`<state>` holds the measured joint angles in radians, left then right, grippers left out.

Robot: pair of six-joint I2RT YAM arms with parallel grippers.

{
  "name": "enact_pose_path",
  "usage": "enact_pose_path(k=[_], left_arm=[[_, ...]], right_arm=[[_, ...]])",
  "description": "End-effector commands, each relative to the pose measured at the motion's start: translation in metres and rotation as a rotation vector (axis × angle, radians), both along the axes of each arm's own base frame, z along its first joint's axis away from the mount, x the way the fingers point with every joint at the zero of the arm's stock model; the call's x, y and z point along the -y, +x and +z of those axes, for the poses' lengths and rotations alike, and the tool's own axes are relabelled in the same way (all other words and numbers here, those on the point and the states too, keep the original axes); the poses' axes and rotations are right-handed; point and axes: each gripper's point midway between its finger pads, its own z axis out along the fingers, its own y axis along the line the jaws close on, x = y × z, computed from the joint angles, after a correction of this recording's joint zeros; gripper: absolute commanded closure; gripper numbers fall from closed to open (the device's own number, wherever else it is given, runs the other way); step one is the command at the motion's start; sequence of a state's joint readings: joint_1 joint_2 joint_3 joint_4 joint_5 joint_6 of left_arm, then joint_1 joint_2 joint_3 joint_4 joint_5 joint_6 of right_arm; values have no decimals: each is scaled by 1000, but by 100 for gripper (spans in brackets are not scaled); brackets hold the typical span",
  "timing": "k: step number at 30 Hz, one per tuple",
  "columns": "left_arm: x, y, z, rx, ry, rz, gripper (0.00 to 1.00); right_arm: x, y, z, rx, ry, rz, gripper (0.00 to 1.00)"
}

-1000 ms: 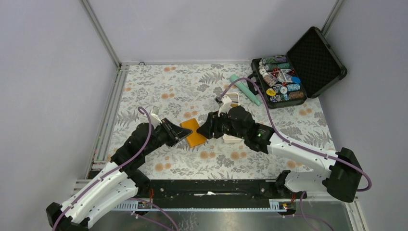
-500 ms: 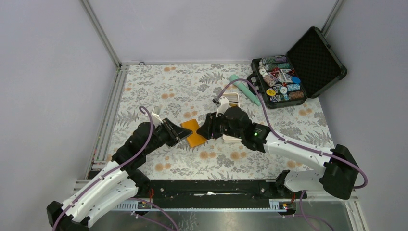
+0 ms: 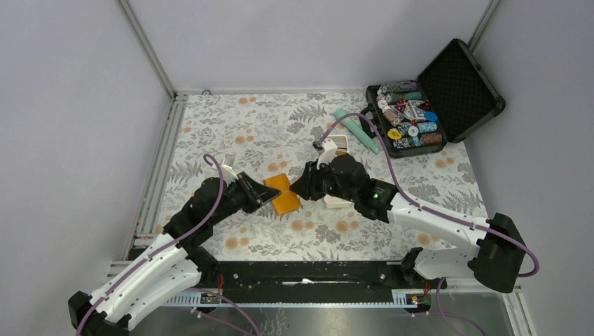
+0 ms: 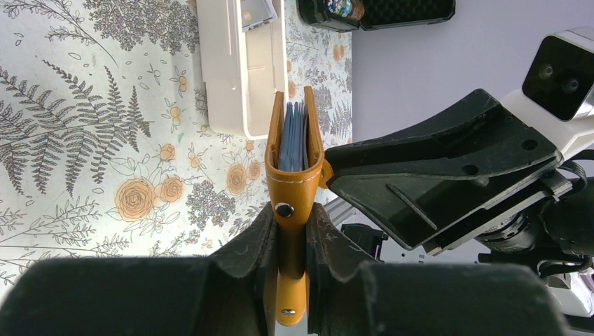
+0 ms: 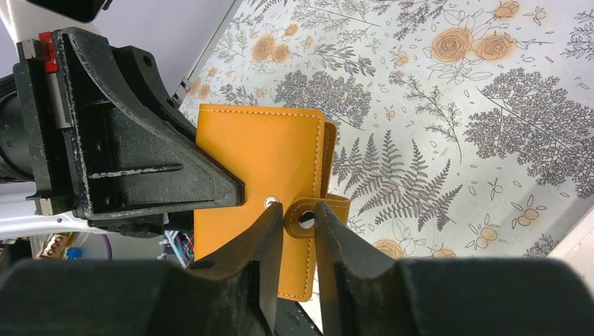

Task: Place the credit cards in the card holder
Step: Close the card holder at the center of the board.

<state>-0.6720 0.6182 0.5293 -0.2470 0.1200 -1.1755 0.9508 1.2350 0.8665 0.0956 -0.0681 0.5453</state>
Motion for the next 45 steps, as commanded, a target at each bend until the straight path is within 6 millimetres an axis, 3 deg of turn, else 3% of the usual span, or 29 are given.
enact_pose_path(k=[1,12,31,38,45], left_arm=[[5,2,20,58,-47,-14,100],[4,2,18,55,-44,-9,100],[4,2,18,51,-44,-9,100],[4,1,18,51,-46,-10,100],[4,1,16,49,-44,-9,100]], right_arm=[[-3,3,19,52,35,-3,72],[-7,-3,14,36,16,38,63],[-17,-8,8,32,3,88,62],[-19,-7,6,40,-20,84,65],[-16,-7,10,47,-8,72,74]])
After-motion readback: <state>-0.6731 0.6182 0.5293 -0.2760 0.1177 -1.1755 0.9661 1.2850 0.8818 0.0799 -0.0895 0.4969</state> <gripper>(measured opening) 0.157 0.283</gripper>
